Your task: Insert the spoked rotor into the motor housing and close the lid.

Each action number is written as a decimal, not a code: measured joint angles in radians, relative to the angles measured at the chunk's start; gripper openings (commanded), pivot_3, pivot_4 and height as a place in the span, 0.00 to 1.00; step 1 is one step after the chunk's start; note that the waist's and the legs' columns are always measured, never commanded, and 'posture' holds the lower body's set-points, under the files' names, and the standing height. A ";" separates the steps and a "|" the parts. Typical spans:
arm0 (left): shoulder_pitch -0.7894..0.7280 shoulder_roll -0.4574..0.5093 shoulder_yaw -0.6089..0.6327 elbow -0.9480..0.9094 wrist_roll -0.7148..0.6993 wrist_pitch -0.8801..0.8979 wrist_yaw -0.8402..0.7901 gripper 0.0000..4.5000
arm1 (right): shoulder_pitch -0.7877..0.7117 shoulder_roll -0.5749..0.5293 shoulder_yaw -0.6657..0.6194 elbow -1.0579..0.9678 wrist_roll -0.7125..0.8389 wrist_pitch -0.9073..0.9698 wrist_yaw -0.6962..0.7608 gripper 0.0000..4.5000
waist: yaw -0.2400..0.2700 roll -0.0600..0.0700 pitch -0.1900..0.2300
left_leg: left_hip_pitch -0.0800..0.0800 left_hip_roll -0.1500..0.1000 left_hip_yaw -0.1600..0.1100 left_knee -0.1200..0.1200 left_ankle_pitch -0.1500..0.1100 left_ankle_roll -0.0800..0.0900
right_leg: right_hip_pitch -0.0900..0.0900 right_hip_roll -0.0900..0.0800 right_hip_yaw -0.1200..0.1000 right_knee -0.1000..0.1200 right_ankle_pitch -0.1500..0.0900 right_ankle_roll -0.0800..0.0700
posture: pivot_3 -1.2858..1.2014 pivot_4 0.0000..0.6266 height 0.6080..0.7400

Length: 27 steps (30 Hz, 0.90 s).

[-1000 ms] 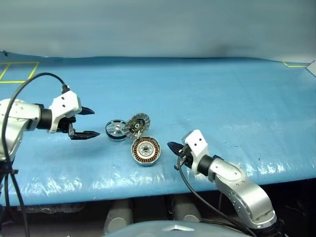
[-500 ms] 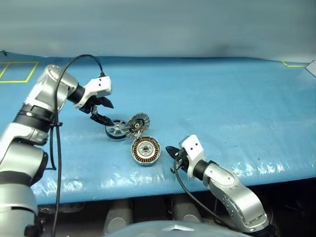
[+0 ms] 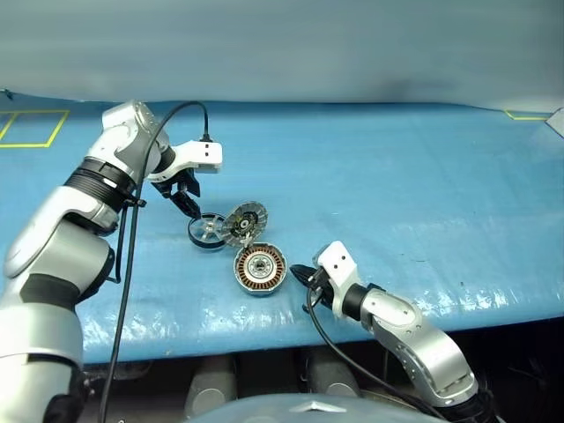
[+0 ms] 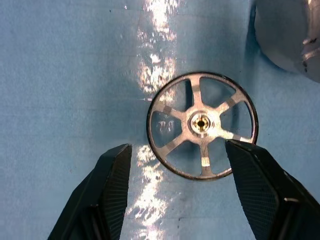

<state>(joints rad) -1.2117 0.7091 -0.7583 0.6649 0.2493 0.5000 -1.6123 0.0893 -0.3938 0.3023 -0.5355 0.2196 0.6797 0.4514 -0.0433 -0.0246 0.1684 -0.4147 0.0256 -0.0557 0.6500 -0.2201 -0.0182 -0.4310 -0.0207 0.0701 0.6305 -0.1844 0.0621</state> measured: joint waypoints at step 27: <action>-0.021 -0.149 -0.115 0.034 0.089 0.102 0.033 0.72 | 0.000 0.007 0.024 0.006 0.001 0.007 0.020 0.00 | 0.001 0.000 0.000 | 0.001 0.000 -0.002 0.010 0.000 0.000 | 0.000 0.001 0.000 0.013 -0.002 -0.001 | 0.52 0.24 1.00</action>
<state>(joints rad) -1.2326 0.5598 -0.8731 0.6986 0.3384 0.6023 -1.5795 0.0897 -0.3872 0.3260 -0.5293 0.2206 0.6862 0.4716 -0.0418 -0.0248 0.1685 -0.4140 0.0252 -0.0577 0.6596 -0.2201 -0.0181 -0.4315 -0.0197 0.0701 0.6438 -0.1862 0.0615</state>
